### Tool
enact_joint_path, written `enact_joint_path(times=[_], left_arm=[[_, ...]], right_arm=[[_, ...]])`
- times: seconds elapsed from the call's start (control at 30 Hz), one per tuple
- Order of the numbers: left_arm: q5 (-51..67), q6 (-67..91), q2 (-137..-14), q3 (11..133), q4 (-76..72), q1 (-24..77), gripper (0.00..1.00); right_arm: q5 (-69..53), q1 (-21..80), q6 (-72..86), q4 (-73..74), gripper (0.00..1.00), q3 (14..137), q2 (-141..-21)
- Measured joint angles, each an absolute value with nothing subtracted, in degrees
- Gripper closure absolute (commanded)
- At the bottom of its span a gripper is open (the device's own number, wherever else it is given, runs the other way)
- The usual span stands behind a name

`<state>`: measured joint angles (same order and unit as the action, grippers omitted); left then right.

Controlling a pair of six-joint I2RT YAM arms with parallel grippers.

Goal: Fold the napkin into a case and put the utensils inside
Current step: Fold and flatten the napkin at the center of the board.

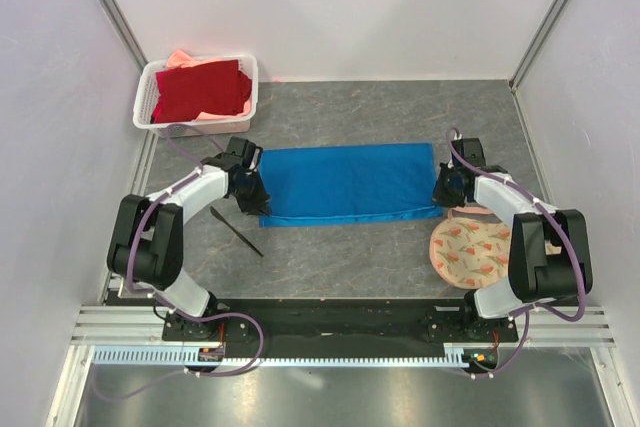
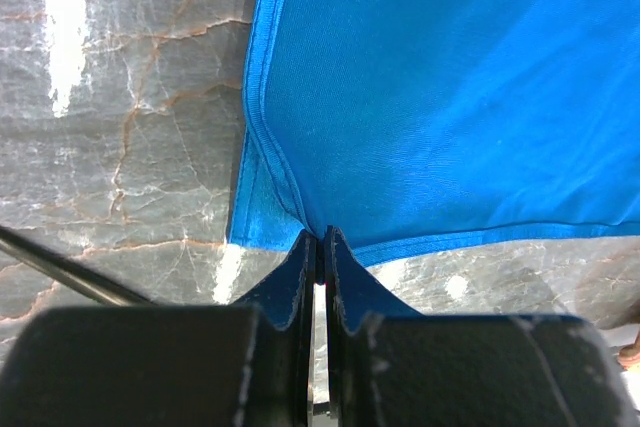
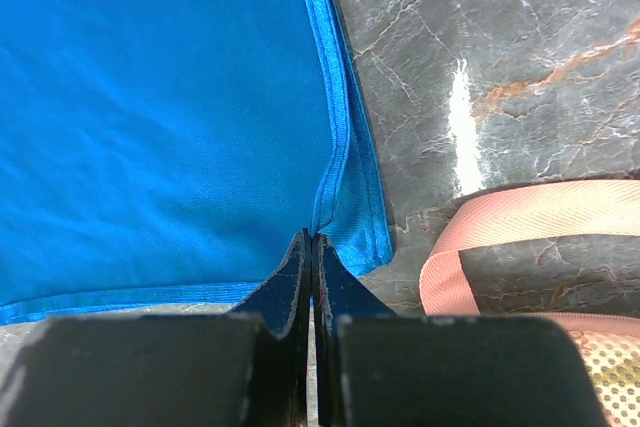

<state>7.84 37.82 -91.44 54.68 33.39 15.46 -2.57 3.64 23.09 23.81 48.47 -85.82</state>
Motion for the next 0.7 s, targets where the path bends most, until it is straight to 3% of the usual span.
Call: enact_joint_path(times=[0.7], left_arm=[[9.39, 37.74, -83.74, 59.70, 35.86, 15.46, 0.98]], right_arm=[[-3.99, 3.64, 22.70, 28.12, 1.00, 53.19, -79.53]])
